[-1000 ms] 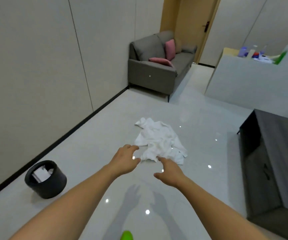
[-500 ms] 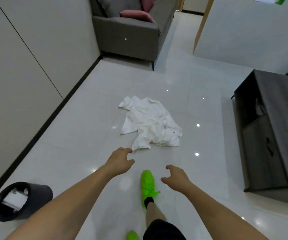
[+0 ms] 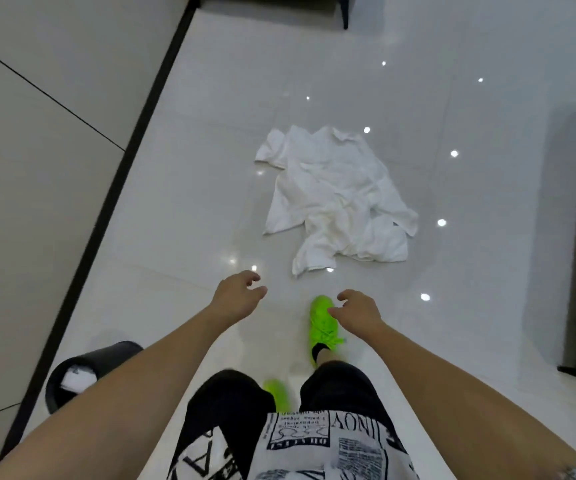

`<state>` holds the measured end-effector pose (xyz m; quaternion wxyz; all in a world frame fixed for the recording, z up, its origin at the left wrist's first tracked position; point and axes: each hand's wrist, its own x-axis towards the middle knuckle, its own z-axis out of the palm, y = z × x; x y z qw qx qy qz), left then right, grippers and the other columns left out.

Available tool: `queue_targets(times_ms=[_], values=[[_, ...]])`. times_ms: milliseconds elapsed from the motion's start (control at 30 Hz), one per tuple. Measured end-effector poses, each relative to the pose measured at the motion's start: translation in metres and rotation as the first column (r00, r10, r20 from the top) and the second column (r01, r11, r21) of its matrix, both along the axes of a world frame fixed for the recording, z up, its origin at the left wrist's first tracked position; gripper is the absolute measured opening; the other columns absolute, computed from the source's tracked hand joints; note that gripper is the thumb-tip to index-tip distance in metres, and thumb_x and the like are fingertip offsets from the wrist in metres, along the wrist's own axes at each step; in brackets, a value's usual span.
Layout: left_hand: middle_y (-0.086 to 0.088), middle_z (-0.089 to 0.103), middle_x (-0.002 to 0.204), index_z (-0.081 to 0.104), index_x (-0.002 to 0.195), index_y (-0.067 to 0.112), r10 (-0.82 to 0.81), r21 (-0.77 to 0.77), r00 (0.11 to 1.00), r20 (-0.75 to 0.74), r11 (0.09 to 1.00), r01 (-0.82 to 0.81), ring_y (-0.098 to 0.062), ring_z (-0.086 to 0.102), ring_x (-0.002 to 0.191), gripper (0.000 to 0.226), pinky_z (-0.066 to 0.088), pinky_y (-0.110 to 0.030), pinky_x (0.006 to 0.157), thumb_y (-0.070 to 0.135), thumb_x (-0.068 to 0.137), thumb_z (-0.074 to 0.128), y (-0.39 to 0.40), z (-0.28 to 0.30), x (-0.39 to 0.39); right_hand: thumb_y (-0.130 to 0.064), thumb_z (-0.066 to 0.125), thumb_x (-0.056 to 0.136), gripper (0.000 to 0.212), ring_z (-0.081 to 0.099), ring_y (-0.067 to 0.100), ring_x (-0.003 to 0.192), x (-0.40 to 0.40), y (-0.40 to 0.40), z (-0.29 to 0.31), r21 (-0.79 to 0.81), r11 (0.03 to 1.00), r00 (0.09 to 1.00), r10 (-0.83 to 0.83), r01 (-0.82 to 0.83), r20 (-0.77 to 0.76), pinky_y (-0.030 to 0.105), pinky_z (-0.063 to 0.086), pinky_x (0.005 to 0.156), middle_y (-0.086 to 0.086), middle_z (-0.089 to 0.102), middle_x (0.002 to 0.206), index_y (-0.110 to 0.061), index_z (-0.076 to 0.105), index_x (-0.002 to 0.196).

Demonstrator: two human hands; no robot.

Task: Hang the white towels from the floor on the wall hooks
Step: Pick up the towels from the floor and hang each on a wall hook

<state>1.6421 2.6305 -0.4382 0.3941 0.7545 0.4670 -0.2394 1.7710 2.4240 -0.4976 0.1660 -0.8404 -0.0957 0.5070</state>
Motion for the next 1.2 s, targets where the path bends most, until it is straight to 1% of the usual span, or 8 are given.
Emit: queue_targets(times_ms=[233,333,500,700,767,933,1100,1200], values=[[-0.006,0.065,0.121,0.064,0.124,0.018,-0.066,-0.091,0.997,-0.049,0.994,0.061,-0.021,0.061,0.103,0.035,0.050,-0.030,0.088,0.029,0.090,0.066,0.040,-0.115,0.074,-0.030,0.069,0.085,0.038,0.062,0.030,0.112,0.053,0.050,-0.105,-0.064,0.950,0.945,-0.312,0.307,-0.102,0.037,0.049,0.097,0.012,0.068,0.117,-0.008,0.069,0.117],[-0.005,0.067,0.118,0.065,0.122,0.018,-0.125,-0.141,0.991,-0.045,0.983,0.117,-0.023,0.061,0.107,0.034,0.049,-0.033,0.094,0.029,0.089,0.067,0.059,-0.206,0.106,-0.024,0.070,0.085,0.024,0.069,0.036,0.081,0.065,0.077,-0.188,-0.112,0.854,0.836,-0.521,0.508,-0.174,0.046,0.058,0.081,0.022,0.071,0.091,0.000,0.071,0.091],[-0.001,0.068,0.112,0.065,0.121,0.023,-0.138,-0.175,0.988,-0.074,0.977,0.123,-0.020,0.060,0.108,0.033,0.041,-0.024,0.086,0.033,0.090,0.064,0.097,-0.374,0.130,-0.017,0.067,0.090,0.012,0.059,0.021,0.063,0.075,0.124,-0.356,-0.218,0.582,0.524,-0.807,0.783,-0.272,0.034,0.053,0.062,0.012,0.063,0.079,-0.006,0.065,0.094],[0.000,0.070,0.110,0.067,0.118,0.022,-0.198,-0.155,0.967,-0.158,0.973,0.174,-0.019,0.060,0.110,0.032,0.042,-0.028,0.094,0.040,0.092,0.061,0.132,-0.513,0.124,-0.015,0.065,0.095,0.012,0.045,0.019,0.058,0.060,0.146,-0.508,-0.364,0.018,-0.104,-0.944,0.931,-0.312,0.032,0.048,0.062,0.009,0.050,0.075,-0.007,0.057,0.092],[-0.001,0.071,0.110,0.067,0.117,0.021,-0.228,-0.149,0.957,-0.177,0.968,0.203,-0.020,0.061,0.109,0.032,0.042,-0.030,0.095,0.040,0.093,0.061,0.139,-0.532,0.122,-0.012,0.065,0.094,0.008,0.051,0.019,0.063,0.058,0.150,-0.528,-0.353,-0.108,-0.219,-0.932,0.929,-0.290,0.033,0.051,0.066,0.011,0.056,0.082,-0.006,0.061,0.095],[-0.001,0.071,0.110,0.068,0.115,0.021,-0.289,-0.173,0.938,-0.193,0.951,0.257,-0.020,0.062,0.107,0.029,0.044,-0.031,0.096,0.039,0.093,0.062,0.127,-0.493,0.122,-0.007,0.075,0.085,0.018,0.054,0.013,0.055,0.062,0.141,-0.477,-0.225,-0.150,-0.210,-0.939,0.963,-0.273,0.026,0.049,0.058,0.005,0.060,0.066,-0.012,0.060,0.077],[0.003,0.068,0.104,0.066,0.117,0.026,-0.318,-0.206,0.942,-0.110,0.934,0.292,-0.019,0.063,0.102,0.030,0.044,-0.026,0.086,0.040,0.090,0.065,0.089,-0.352,0.145,-0.018,0.073,0.089,0.010,0.062,0.013,0.071,0.084,0.121,-0.324,-0.099,-0.224,-0.243,-0.830,0.969,-0.502,0.025,0.051,0.067,-0.001,0.065,0.076,-0.016,0.063,0.087],[0.001,0.065,0.117,0.059,0.129,0.027,-0.389,-0.165,0.921,0.033,0.906,0.389,-0.019,0.062,0.102,0.046,0.048,-0.031,0.092,0.041,0.086,0.070,0.059,-0.244,0.179,-0.022,0.068,0.092,0.010,0.063,0.018,0.081,0.106,0.105,-0.214,-0.009,-0.201,-0.160,-0.750,0.980,-0.642,0.029,0.052,0.076,0.004,0.066,0.083,-0.012,0.065,0.092]])
